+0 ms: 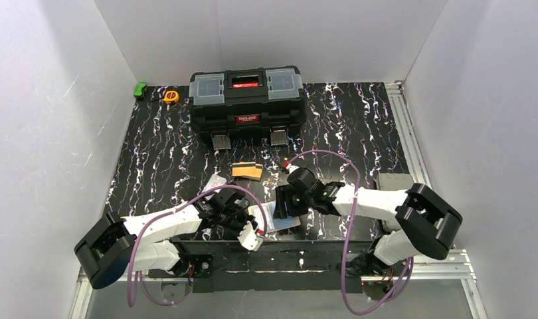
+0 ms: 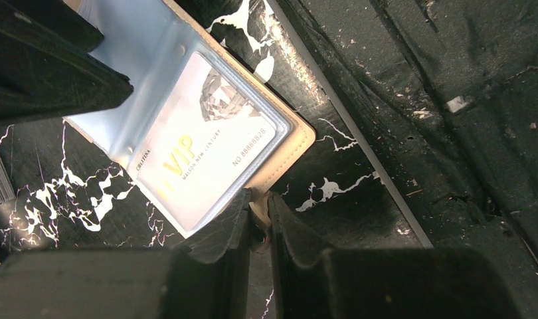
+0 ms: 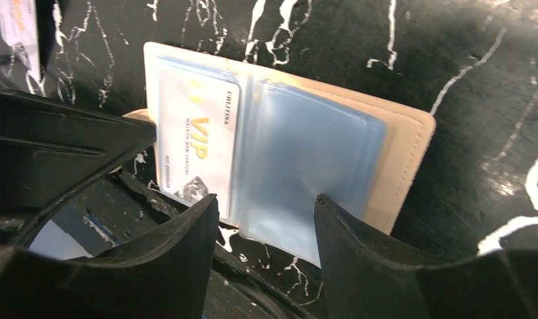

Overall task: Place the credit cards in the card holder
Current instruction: Insert the credit card into the card holder, then turn over the card slot in the card holder.

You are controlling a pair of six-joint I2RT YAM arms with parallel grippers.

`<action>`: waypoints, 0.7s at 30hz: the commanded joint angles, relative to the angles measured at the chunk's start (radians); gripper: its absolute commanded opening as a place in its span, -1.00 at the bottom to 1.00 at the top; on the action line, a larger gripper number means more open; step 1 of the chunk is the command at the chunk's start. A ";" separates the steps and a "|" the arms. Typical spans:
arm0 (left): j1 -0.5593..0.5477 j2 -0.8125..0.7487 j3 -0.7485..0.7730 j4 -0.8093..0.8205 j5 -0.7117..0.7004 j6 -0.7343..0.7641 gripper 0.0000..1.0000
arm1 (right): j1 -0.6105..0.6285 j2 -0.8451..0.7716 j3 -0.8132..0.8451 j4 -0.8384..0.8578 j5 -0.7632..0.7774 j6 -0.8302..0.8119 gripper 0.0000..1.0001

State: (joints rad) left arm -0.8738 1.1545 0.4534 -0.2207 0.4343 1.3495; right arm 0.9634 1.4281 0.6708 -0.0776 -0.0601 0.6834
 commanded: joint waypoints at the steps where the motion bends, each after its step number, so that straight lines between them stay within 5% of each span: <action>1: -0.001 -0.015 -0.005 -0.051 0.016 0.006 -0.89 | 0.000 0.041 -0.016 0.067 -0.051 0.019 0.24; 21: -0.001 -0.021 -0.013 -0.058 0.017 0.013 -0.90 | -0.053 -0.144 -0.052 -0.058 0.027 -0.028 0.13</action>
State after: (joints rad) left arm -0.8738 1.1522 0.4534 -0.2256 0.4343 1.3579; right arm 0.9199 1.3022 0.6586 -0.1062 -0.0509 0.6701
